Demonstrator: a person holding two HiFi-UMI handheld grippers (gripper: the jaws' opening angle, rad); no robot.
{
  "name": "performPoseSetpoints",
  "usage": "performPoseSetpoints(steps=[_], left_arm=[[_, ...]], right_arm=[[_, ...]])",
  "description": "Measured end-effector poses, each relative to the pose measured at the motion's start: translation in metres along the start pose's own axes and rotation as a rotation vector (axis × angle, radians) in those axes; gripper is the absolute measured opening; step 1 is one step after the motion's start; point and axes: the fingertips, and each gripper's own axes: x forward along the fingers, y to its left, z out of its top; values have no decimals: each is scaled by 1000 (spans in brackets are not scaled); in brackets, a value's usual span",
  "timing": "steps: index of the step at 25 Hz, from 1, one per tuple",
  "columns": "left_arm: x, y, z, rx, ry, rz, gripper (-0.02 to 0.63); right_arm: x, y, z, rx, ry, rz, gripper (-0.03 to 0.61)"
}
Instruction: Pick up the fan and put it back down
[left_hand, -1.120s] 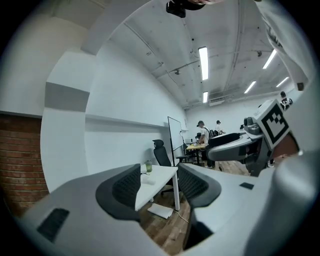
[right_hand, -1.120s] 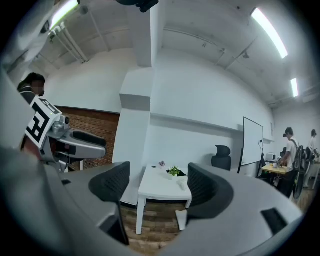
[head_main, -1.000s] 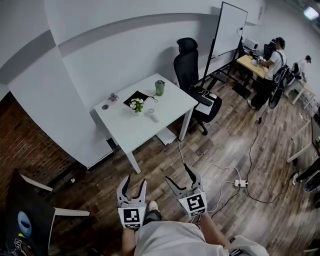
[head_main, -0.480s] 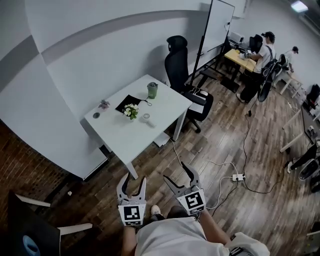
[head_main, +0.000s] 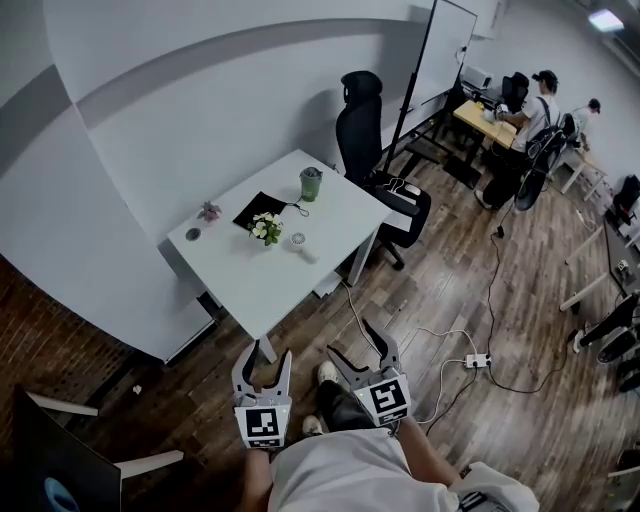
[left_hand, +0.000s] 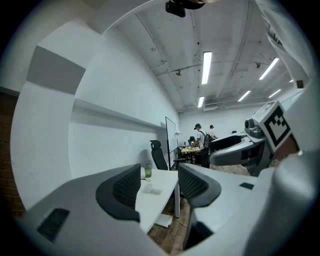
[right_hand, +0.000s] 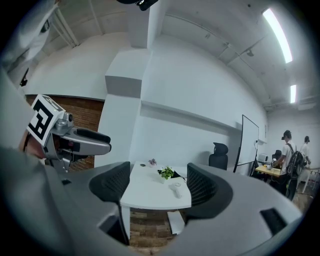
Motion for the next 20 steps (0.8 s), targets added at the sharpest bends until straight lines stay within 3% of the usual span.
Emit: performPoseSetpoints(steps=[20], left_arm=[[146,61,9,37,46,72,246]], right_arm=[[138,-99,4,20,-5,55,357]])
